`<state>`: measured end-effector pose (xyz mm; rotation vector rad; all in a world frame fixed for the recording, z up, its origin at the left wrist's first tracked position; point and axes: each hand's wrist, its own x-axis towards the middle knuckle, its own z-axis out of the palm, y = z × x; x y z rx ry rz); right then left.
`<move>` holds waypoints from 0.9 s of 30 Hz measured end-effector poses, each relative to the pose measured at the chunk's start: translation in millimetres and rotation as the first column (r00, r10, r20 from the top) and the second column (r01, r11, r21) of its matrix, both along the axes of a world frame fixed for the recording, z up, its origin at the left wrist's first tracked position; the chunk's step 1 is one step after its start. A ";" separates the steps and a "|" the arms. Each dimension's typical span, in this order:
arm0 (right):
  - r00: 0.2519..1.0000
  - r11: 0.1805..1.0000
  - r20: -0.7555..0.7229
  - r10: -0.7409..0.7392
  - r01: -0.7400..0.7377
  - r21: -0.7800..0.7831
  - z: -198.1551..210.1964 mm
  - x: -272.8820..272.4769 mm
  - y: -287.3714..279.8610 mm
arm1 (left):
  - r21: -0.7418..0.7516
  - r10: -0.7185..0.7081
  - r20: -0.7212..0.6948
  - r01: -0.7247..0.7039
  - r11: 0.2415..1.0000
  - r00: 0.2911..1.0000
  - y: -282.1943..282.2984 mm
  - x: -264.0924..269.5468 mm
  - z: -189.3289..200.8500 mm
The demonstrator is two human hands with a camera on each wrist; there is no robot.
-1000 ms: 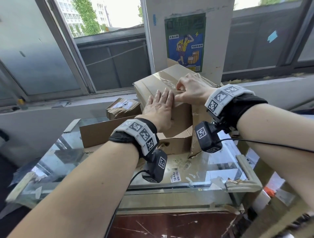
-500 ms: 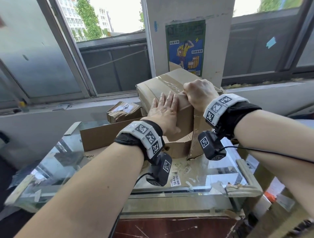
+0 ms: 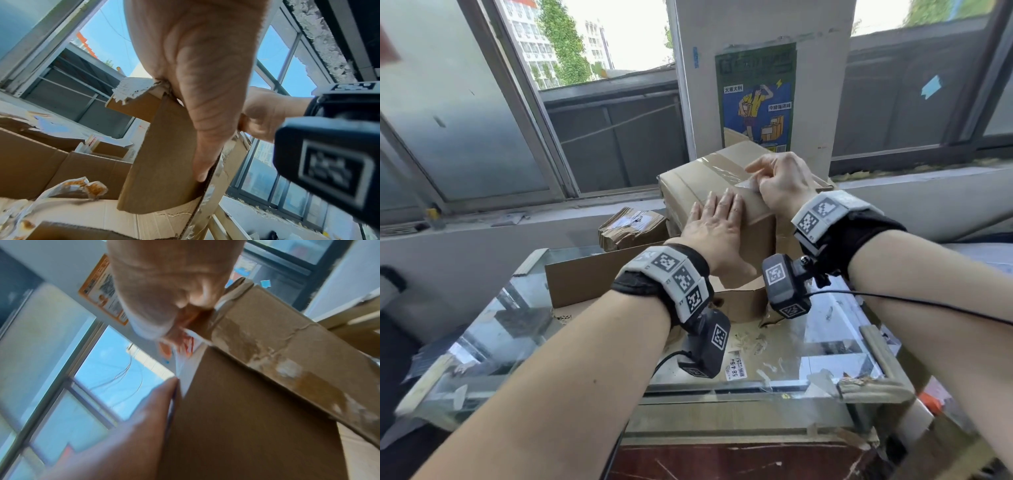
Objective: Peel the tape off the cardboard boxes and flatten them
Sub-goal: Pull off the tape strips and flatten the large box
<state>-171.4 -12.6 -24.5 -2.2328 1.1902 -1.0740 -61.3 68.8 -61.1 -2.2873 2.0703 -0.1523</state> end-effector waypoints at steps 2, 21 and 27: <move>0.987 0.978 -0.025 0.161 -0.156 0.137 7.4 -3.3 1.3 | -0.036 -0.006 -0.032 0.005 0.999 0.999 0.5 -1.0 5.8; 0.973 0.998 -0.231 0.018 -0.003 0.067 18.7 -19.2 -18.7 | -0.213 -0.021 -0.132 -0.007 0.977 0.991 -16.9 -9.0 20.2; 0.864 0.995 -0.503 0.027 -0.072 -0.069 23.3 -18.0 -9.9 | -0.238 -0.048 -0.162 0.008 0.971 0.986 -21.6 -11.9 19.0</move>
